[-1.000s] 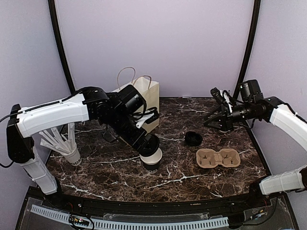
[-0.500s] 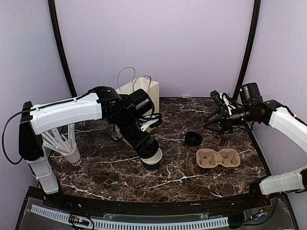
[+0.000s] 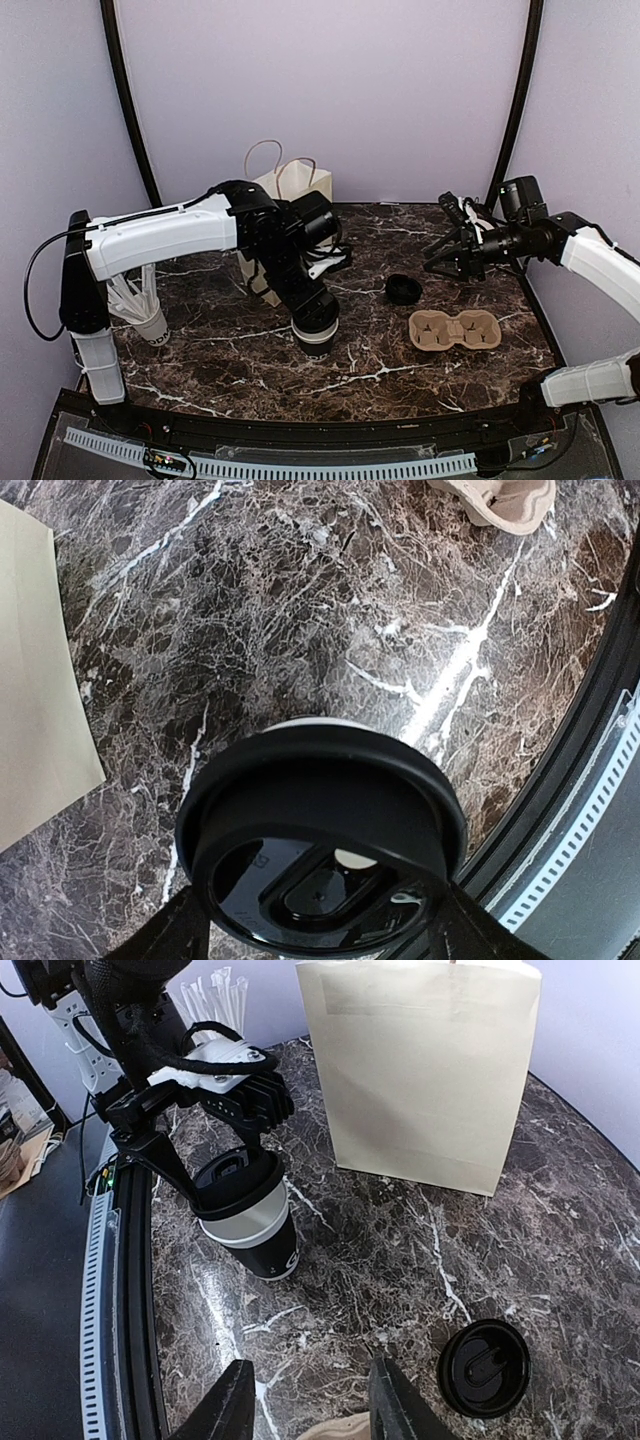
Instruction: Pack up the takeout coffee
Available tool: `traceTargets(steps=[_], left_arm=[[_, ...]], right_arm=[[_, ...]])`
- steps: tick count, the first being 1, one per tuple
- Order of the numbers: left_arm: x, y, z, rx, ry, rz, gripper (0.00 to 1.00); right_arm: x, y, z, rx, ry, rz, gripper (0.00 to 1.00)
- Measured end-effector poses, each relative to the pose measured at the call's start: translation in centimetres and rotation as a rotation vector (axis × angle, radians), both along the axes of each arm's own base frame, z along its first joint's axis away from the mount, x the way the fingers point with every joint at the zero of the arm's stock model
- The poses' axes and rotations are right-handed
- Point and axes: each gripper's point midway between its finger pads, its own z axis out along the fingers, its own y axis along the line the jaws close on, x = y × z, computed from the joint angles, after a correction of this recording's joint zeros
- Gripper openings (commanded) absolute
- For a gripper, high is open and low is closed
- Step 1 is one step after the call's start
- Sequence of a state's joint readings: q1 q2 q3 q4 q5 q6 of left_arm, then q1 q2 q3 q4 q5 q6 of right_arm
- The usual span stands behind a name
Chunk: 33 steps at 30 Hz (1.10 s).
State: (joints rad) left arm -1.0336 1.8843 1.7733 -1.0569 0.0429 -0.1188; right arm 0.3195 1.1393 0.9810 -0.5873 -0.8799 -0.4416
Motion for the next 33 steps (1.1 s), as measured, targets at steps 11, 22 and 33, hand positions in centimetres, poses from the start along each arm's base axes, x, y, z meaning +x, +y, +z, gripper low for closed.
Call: traceTargets(steps=[11,22,33], left_arm=[[0.0,0.8,-0.5,0.104,-0.041,-0.025,0.75],[-0.3,0.5,-1.5,0.135,-0.033,-0.049,0.75],[-0.5,-0.6,-2.1,0.135,-0.032,-0.073,0.78]], right_arm=[[0.0,0.0,-0.1,0.001,-0.007,-0.003,0.40],[-0.1,-0.1,-0.5,-0.002,0.001,-0.003,0.41],[-0.1,-0.1,-0.8,-0.005,0.006,-0.005,0.41]])
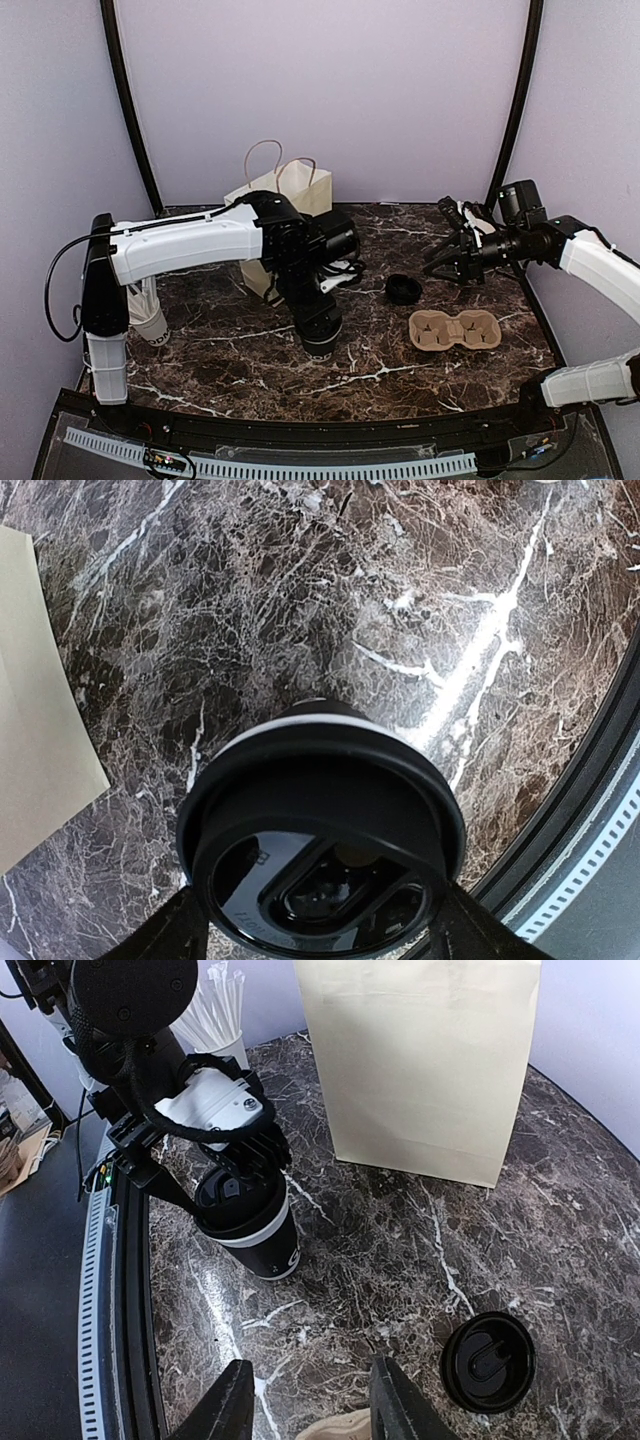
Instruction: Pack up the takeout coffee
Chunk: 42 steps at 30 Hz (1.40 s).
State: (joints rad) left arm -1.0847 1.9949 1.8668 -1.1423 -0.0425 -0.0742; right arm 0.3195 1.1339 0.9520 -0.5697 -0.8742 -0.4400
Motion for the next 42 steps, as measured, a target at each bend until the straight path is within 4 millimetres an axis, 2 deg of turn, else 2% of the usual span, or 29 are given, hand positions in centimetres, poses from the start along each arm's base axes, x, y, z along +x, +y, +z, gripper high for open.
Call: traceTargets(steps=[8,14,15,17,23,27,30,34,36,39,42], left_arm=[[0.2,-0.4,-0.1,0.000,-0.008,-0.012,0.84],[0.8,-0.9,0.6,-0.014,-0.039,-0.013,0.89],[0.9,-1.0,0.6,-0.017,-0.044,-0.015,0.94],[1.0,-1.0,0.7,-0.018,-0.050,-0.018,0.98],[1.4,-0.9,0.8,-0.012,-0.074,-0.011,0.99],[2.3,-0.2,2.2,-0.018,-0.154,0.028,0.99],[2.8,1.7,4.5,-0.086,-0.254,0.100,0.98],[1.9,4.4,8.1,-0.297,-0.323,0.246,0.90],[1.5,5.2,8.9,-0.401,-0.328,0.330,0.86],[0.9,5.8,8.0,-0.515,-0.293,0.446,0.83],[0.2,5.8,4.9,-0.577,-0.209,0.555,0.83]], right_arm=[[0.0,0.0,-0.1,0.000,0.001,0.000,0.42],[0.0,0.0,-0.1,0.000,0.002,0.000,0.42],[0.0,0.0,-0.1,0.000,0.002,0.000,0.42],[0.0,0.0,-0.1,0.000,0.002,0.000,0.42],[-0.1,0.0,-0.1,0.005,0.009,0.001,0.43],[0.4,0.2,-0.1,0.023,0.042,-0.031,0.46],[1.6,0.6,-0.8,0.023,0.096,-0.082,0.45],[1.9,2.8,-3.2,-0.030,0.222,-0.088,0.41],[1.6,4.7,-4.1,-0.062,0.277,-0.058,0.41],[0.9,7.2,-4.6,-0.080,0.349,-0.013,0.41],[0.2,9.0,-5.1,-0.085,0.427,0.030,0.42]])
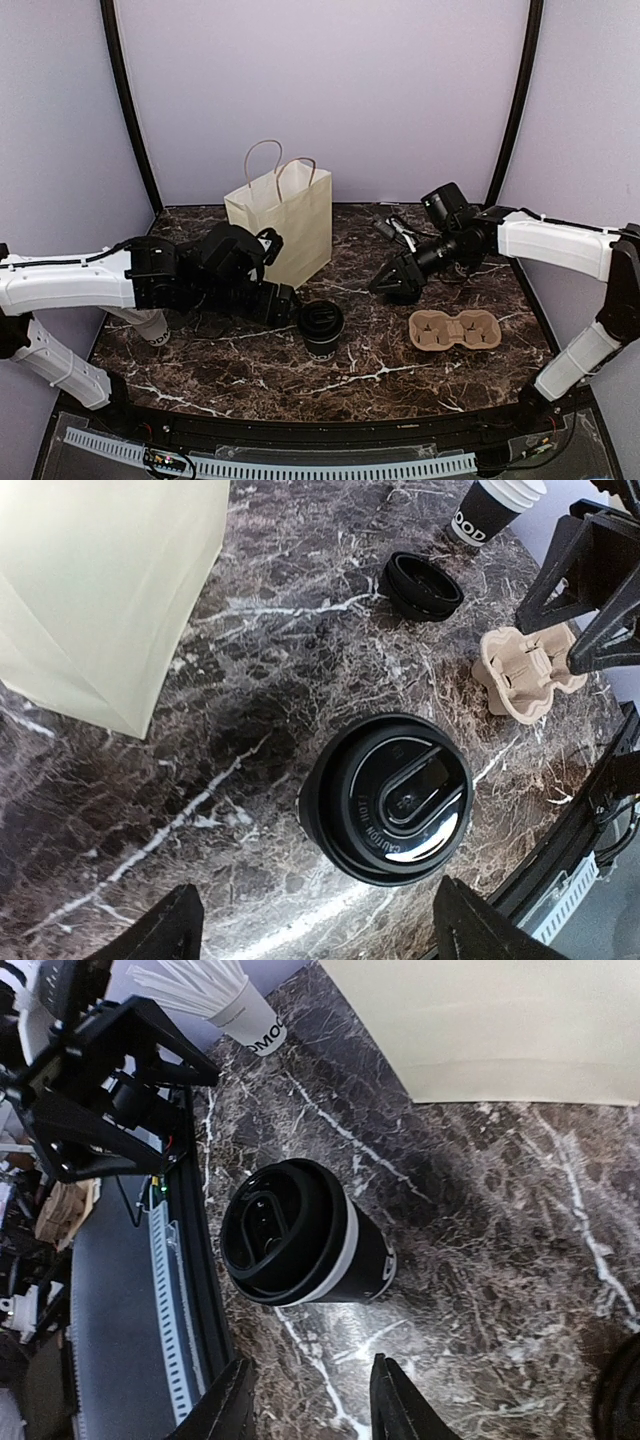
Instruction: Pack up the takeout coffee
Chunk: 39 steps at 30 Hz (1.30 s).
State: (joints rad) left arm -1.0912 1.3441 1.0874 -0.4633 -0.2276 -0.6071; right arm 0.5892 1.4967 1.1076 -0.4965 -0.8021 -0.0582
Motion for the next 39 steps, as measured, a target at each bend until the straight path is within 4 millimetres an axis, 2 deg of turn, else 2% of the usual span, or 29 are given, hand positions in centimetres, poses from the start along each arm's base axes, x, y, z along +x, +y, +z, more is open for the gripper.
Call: traceTargets(steps=[3,5,11,21,26,39], left_arm=[[-0.5,-0.1,-2.5,-0.054,0.072,0.051,0.84],[-0.7,-0.3,-3.3,-0.093,0.104,0.077,0.85],[-0.3,-1.9,-2.2,-0.219,0.125,0.108,0.85],[0.7,-3.1,-2.5,-0.294,0.158,0.148,0.79],[0.8,-3.4,-3.4,-0.298,0.181,0.149,0.76],[0.8,-5.0,-6.2,-0.292,0.246,0.116,0.65]], right_arm=[[-0.6,1.1,-1.2,-0.009,0.088,0.024,0.42],[-1.1,1.7,-2.1,-0.018,0.147,0.042,0.41],[-2.4,2.9,-3.9,-0.038,0.265,0.075,0.41],[-2.3,4.7,-3.6,0.001,0.335,0.115,0.37],[-2.6,5.1,-4.7,-0.009,0.381,0.123,0.38],[-2.8,5.6,-5.3,0.007,0.437,0.136,0.31]])
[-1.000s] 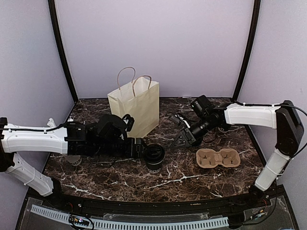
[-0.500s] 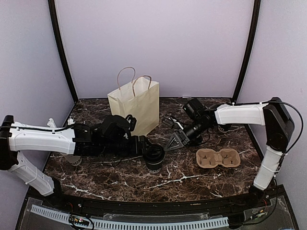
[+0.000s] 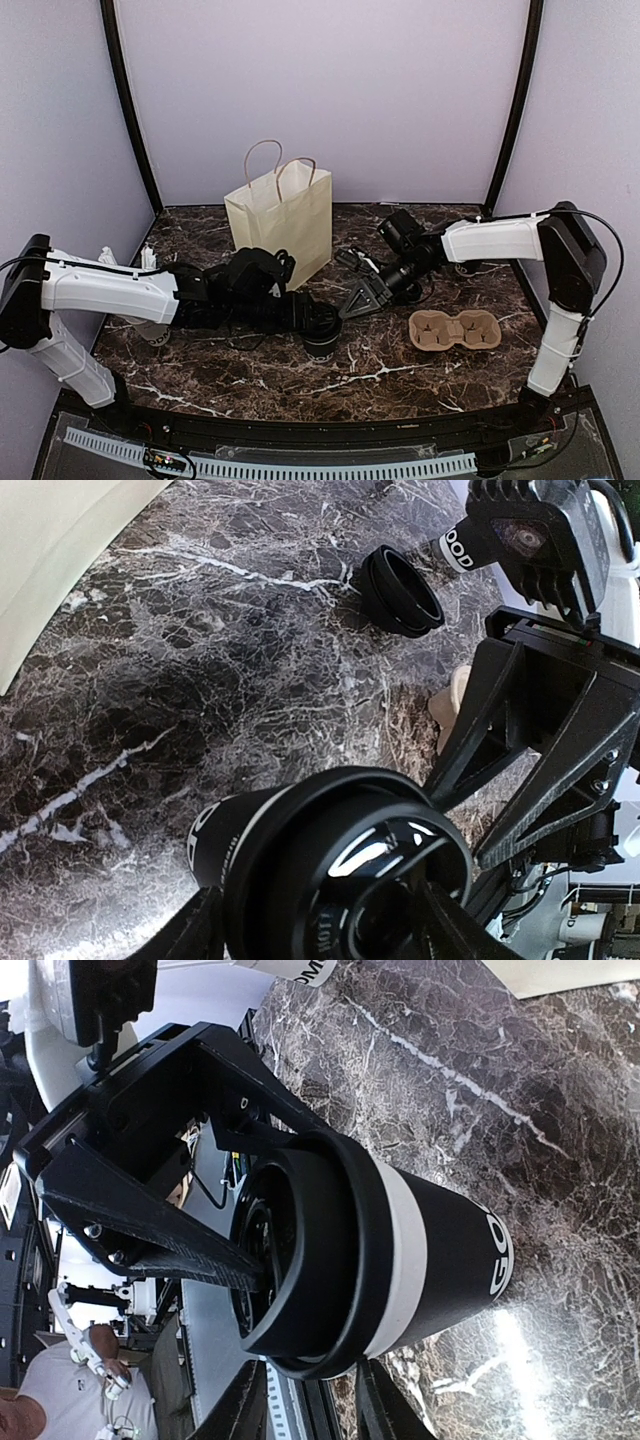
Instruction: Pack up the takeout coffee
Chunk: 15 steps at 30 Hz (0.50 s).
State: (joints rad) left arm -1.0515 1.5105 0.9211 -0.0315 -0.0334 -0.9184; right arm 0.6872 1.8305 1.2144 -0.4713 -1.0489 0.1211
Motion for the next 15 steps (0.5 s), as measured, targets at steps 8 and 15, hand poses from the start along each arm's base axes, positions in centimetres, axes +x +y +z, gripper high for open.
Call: traceTargets(steps=[8,15], left_arm=[[0.07,-0.10,-0.30,-0.009,0.012,-0.007,0.64],[0.07,-0.15,-0.50,-0.023,0.013,-0.008,0.63]], right_arm=[[0.08,0.12,-0.23,-0.007,0.033,-0.011,0.30],[0.27,0.23,-1.03,-0.025,0.056,-0.022,0.29]])
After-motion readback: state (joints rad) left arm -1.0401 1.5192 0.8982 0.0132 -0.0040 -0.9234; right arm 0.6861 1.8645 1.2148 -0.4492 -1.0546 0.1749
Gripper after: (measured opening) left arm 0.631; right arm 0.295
